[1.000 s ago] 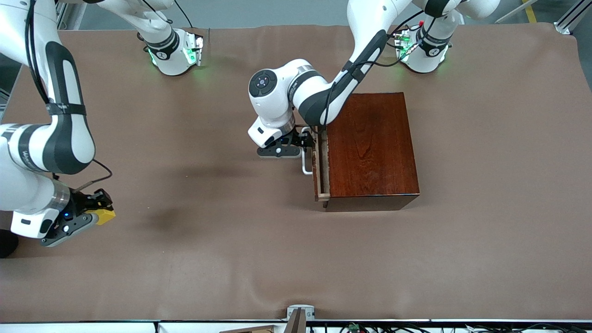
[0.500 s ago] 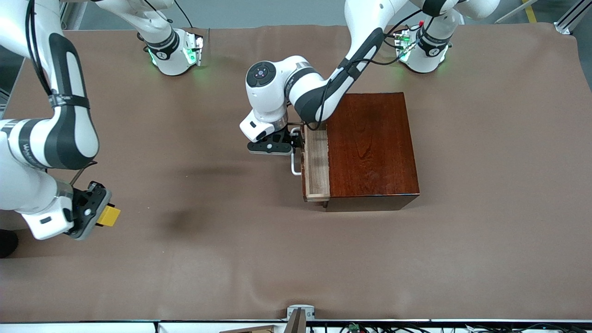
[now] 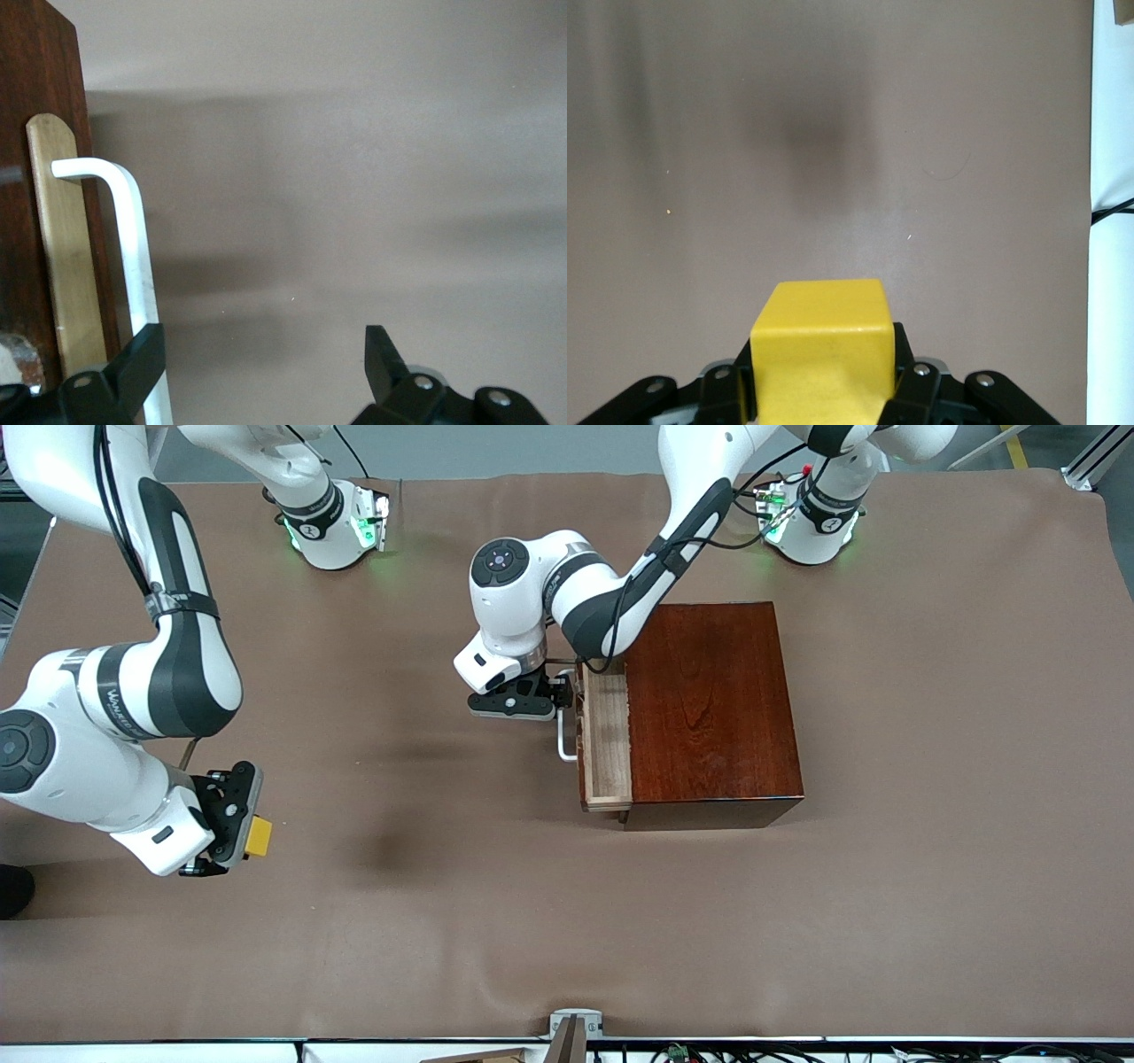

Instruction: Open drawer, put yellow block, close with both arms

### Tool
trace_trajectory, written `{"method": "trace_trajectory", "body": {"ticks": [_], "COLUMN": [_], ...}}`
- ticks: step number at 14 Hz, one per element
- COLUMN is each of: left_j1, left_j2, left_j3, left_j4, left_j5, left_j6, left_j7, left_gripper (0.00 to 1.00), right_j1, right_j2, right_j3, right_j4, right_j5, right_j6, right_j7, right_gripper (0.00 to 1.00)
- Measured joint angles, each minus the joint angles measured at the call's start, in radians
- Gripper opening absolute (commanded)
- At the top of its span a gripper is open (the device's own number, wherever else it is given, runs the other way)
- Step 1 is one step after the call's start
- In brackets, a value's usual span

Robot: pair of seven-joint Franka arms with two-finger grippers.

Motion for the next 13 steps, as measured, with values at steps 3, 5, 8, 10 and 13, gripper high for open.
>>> {"method": "trace_trajectory", "body": {"ticks": [3, 5, 8, 10, 13], "left_j1": [0.0, 0.004, 0.007, 0.007, 0.005], "left_j2": [0.0, 0.0, 0.0, 0.0, 0.0], "left_j3": [0.003, 0.006, 0.015, 0.016, 0.015], "left_j4": [0.009, 0.011, 0.012, 0.012, 0.012], "left_j5": [0.0, 0.0, 0.0, 0.0, 0.0], "left_j6": [-0.038, -0.059, -0.068, -0.067, -0.04], "left_j7": [0.004, 0.017, 0.02, 0.02, 0.02], "left_gripper": [1.0, 1.0, 1.0, 1.0, 1.0], "right_j1": [0.0, 0.0, 0.001, 0.002, 0.002], "right_j2": [0.0, 0.0, -0.009, -0.022, -0.03], "right_j3": [-0.002, 0.0, 0.019, 0.027, 0.027], "right_j4": [0.005, 0.009, 0.021, 0.024, 0.024], "right_j5": [0.0, 0.0, 0.0, 0.0, 0.0], "right_j6": [-0.019, -0.038, -0.041, -0.046, -0.053], "right_j7": [-0.01, -0.025, -0.039, -0.04, -0.046], "right_gripper": [0.0, 0.0, 0.0, 0.0, 0.0]}}
